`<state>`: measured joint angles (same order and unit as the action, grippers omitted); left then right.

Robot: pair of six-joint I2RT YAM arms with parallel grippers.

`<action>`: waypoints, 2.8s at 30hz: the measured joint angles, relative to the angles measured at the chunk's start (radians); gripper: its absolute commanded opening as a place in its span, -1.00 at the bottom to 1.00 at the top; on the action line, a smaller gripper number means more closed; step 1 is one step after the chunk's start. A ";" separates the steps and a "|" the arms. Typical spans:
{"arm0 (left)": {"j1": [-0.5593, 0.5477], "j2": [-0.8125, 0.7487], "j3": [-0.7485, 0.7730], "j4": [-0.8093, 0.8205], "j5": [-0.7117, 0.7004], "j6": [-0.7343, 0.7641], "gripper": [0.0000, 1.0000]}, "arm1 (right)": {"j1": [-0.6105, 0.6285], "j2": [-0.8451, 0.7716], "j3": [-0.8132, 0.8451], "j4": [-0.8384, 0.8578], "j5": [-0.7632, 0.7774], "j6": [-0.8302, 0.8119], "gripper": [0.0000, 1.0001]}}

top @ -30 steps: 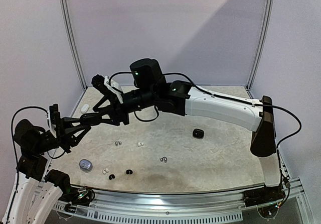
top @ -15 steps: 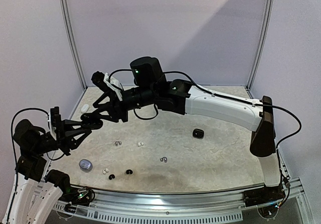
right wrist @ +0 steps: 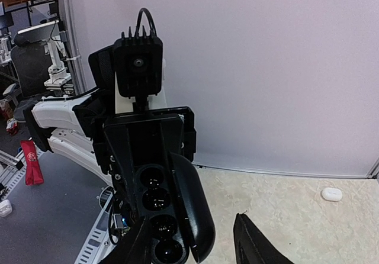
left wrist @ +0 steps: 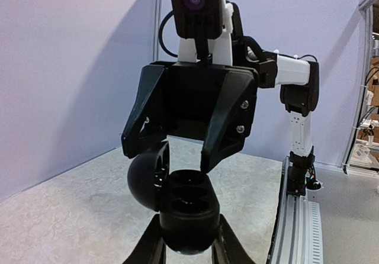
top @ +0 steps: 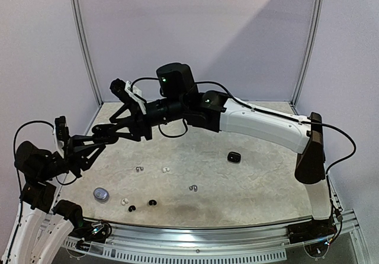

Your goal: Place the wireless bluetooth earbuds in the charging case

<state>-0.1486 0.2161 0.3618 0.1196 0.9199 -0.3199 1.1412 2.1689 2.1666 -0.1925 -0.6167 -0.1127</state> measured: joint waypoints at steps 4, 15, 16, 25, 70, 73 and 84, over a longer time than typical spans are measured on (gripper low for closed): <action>0.000 0.002 0.000 0.003 -0.016 -0.011 -1.00 | -0.009 0.000 0.000 0.024 -0.024 0.029 0.06; 0.013 0.012 0.000 -0.014 -0.105 -0.034 -1.00 | -0.087 -0.043 -0.080 0.128 0.042 0.214 -0.06; 0.018 0.011 0.000 -0.026 -0.118 -0.030 -1.00 | -0.091 -0.046 -0.080 0.100 0.074 0.216 -0.11; 0.093 -0.049 0.003 -0.092 -0.158 0.016 -1.00 | -0.073 0.017 -0.126 -0.193 0.304 0.182 -0.37; 0.167 -0.100 -0.019 -0.046 -0.145 0.032 -1.00 | 0.042 0.224 -0.286 -0.348 0.165 -0.254 -0.48; 0.167 -0.100 -0.019 -0.045 -0.145 0.032 -1.00 | 0.048 0.224 -0.280 -0.358 0.162 -0.259 -0.48; 0.167 -0.100 -0.019 -0.045 -0.142 0.037 -1.00 | 0.076 0.228 -0.278 -0.383 0.141 -0.269 -0.83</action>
<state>0.0189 0.1158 0.3428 0.0746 0.7776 -0.2832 1.2175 2.3970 1.8885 -0.5755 -0.4759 -0.3813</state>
